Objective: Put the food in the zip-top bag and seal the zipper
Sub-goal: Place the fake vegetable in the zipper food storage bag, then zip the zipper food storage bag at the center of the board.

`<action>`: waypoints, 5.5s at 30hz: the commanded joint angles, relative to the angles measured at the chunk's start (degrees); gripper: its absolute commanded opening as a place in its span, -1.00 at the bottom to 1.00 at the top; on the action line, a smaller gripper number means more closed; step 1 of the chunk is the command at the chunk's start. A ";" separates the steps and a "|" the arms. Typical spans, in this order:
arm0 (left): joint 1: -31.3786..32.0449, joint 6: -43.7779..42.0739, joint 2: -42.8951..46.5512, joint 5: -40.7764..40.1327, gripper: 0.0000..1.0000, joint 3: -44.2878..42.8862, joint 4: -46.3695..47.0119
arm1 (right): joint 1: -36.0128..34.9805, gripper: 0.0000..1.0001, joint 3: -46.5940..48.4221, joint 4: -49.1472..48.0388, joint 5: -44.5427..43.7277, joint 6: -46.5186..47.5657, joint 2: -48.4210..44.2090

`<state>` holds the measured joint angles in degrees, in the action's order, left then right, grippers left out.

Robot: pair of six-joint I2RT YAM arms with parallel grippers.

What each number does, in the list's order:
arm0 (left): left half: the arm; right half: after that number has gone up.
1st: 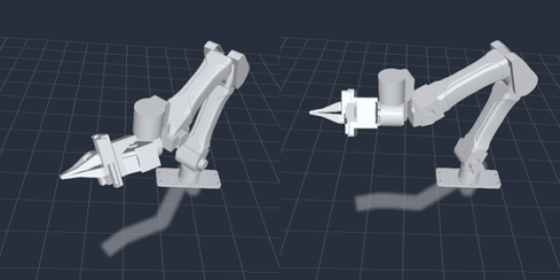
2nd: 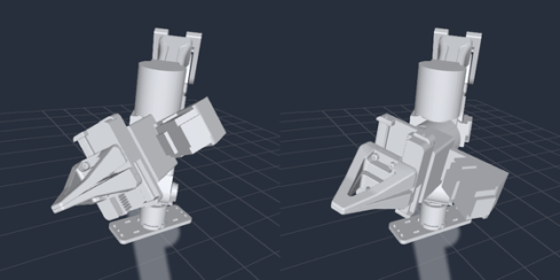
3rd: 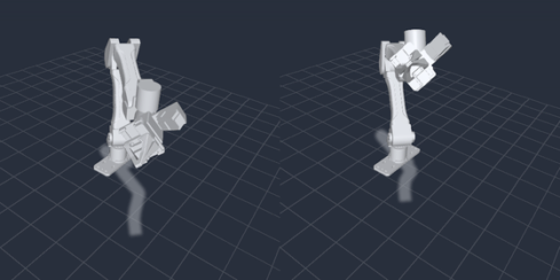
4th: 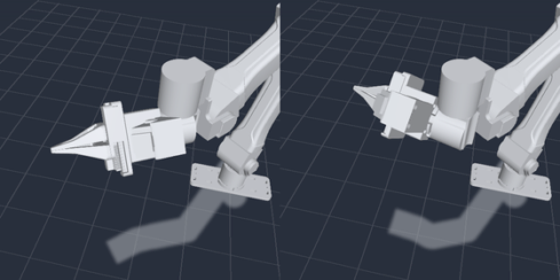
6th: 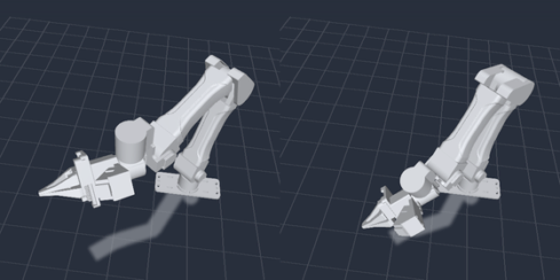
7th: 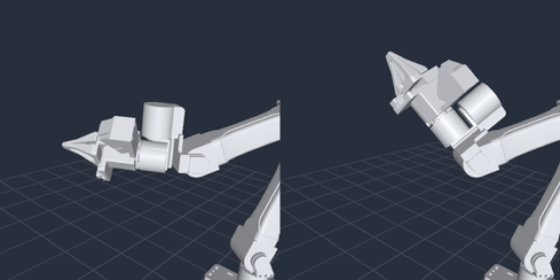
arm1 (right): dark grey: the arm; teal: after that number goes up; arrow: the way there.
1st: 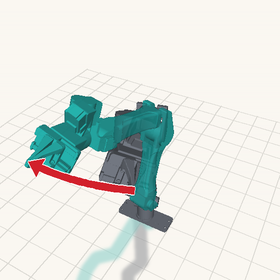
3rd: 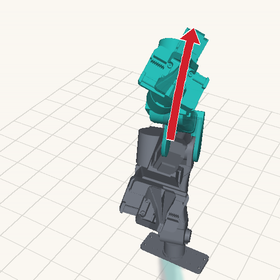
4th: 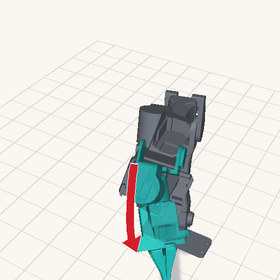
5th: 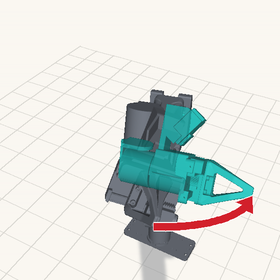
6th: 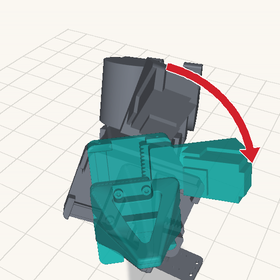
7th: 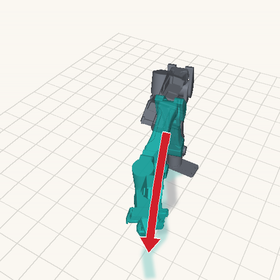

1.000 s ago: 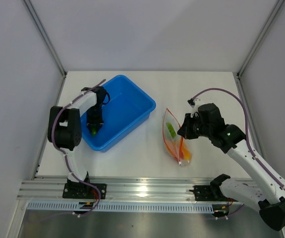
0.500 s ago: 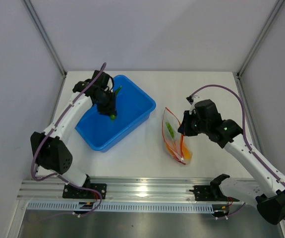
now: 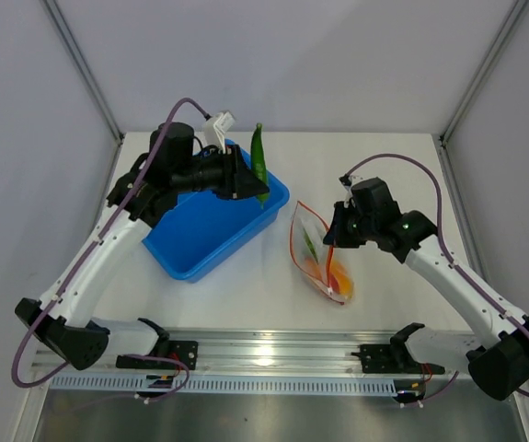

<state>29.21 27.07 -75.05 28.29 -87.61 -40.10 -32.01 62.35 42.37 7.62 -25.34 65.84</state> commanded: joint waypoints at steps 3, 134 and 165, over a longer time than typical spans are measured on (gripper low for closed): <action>4.80 3.43 2.10 9.14 -0.99 1.30 15.48 | 0.19 -1.00 4.45 -0.09 1.08 -2.69 0.43; 16.40 7.73 -26.64 0.45 -0.99 -18.56 -9.12 | -18.26 0.30 11.48 27.06 -9.98 -6.73 -7.05; 17.81 -29.15 -2.31 8.32 0.90 -0.99 10.20 | -21.69 -1.00 16.40 26.71 -2.90 0.38 -14.87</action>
<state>45.84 11.35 -83.15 29.93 -90.26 -36.99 -53.43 77.52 71.29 -1.91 -27.31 51.16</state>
